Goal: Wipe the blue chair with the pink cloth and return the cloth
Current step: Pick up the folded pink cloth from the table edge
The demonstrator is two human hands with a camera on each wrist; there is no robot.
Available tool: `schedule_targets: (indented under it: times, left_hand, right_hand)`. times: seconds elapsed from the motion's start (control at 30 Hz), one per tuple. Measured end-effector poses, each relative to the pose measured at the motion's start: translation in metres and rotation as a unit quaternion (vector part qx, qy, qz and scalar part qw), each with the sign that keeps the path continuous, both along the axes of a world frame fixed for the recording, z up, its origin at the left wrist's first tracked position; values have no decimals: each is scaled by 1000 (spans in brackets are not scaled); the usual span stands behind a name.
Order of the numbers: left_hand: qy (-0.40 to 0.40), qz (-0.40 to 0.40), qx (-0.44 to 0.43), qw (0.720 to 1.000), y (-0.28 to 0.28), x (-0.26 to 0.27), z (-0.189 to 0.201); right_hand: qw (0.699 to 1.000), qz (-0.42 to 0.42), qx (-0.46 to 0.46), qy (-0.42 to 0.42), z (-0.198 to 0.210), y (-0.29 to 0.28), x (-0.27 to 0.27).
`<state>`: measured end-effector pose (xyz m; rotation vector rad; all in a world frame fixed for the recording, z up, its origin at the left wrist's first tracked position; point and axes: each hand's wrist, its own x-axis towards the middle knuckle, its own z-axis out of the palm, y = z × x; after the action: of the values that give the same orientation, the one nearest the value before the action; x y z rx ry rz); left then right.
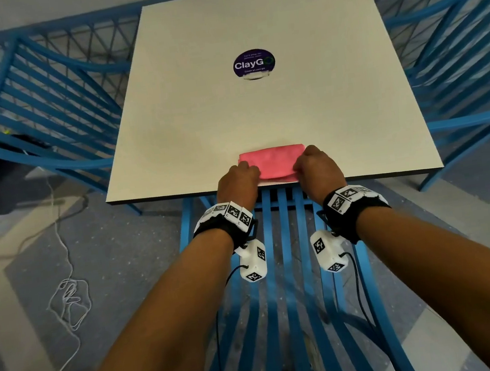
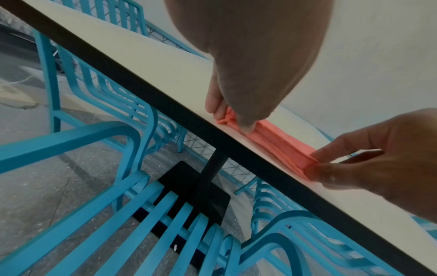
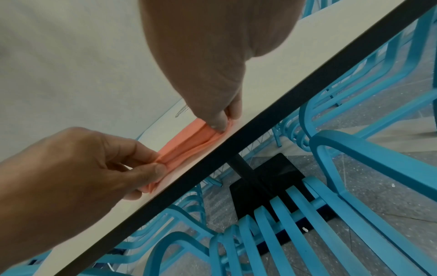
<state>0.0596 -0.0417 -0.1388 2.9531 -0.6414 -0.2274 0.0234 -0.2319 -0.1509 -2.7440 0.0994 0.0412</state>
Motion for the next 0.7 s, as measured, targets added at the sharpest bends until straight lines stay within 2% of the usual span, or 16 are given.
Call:
schedule_targets:
  times: [0.17,0.37,0.47,0.63,0.7]
  left_hand:
    - [-40,5,13,999,-1,-6,21]
    - [-111,32,-10,993,15,-18,53]
    - [-87,45,-31,995,27,-34,79]
    - [33,81,-157,984,61,-70,130]
    - [50,74,-175,980,78,-88,149]
  right_hand:
    - [1000,-7,-1,1,19,6,1]
    - [996,-3,53,-74,72,14,-16]
    - [996,2,58,-72,101,24,-38]
    - [999,48,14,18,150,38,-80]
    - [995,84,28,43,171,45,-100]
